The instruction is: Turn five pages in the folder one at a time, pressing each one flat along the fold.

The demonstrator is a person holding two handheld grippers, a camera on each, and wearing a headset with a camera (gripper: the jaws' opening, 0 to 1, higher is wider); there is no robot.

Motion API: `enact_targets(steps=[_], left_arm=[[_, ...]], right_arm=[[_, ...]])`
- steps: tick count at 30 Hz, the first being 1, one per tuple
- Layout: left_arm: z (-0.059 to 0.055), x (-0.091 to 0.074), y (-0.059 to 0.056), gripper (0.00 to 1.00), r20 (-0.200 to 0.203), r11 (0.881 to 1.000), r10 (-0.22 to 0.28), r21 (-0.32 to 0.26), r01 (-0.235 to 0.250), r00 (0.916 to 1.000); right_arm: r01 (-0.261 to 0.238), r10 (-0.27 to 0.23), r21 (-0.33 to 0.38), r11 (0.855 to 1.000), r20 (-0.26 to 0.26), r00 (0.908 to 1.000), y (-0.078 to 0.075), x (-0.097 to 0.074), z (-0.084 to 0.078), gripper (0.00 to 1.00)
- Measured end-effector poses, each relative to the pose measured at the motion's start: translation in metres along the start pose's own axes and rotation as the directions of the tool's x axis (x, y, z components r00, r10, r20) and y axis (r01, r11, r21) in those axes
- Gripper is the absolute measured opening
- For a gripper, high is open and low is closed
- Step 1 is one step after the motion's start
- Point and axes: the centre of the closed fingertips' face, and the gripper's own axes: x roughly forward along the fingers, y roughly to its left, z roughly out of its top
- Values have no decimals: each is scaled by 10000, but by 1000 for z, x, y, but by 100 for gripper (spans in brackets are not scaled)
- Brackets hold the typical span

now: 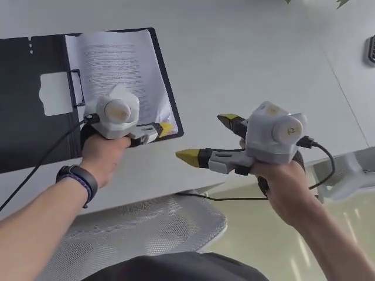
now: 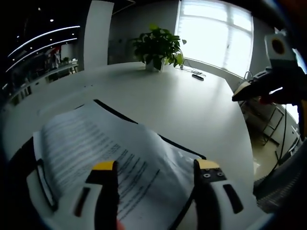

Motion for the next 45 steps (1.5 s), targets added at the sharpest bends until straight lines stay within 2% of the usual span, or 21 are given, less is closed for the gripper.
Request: enact_targets(steps=[5,12,19,29,31,38,45], left_arm=[[0,2,3,59,16,9997,227,84,-228,9997],[-1,1,4,55,-2,9994,291,195,-291,9996],[-1,0,6,51,91,9994,341,-6,-341,9994],[0,0,8,50,101,9996,283,-1,-283,9995],[-1,0,8,50,106,9996,277,22,-278,9996],[0,0,10,50,110,9996,278,23,-278,9996],[0,1,11,50,113,9996,290,-17,-289,9995]], right_arm=[[-4,4,-2,10000,2,10000,-2,1,0,84],[-49,49,30,10000,47,10000,-4,5,1,83],[-166,164,95,9998,110,9998,-9,14,4,82],[-597,569,517,9969,534,9970,-18,45,21,78],[-711,676,594,9957,594,9959,-23,56,24,76],[-1167,1083,1041,9877,830,9906,-29,86,31,70],[-1515,1375,1470,9775,1012,9853,-30,104,40,64]])
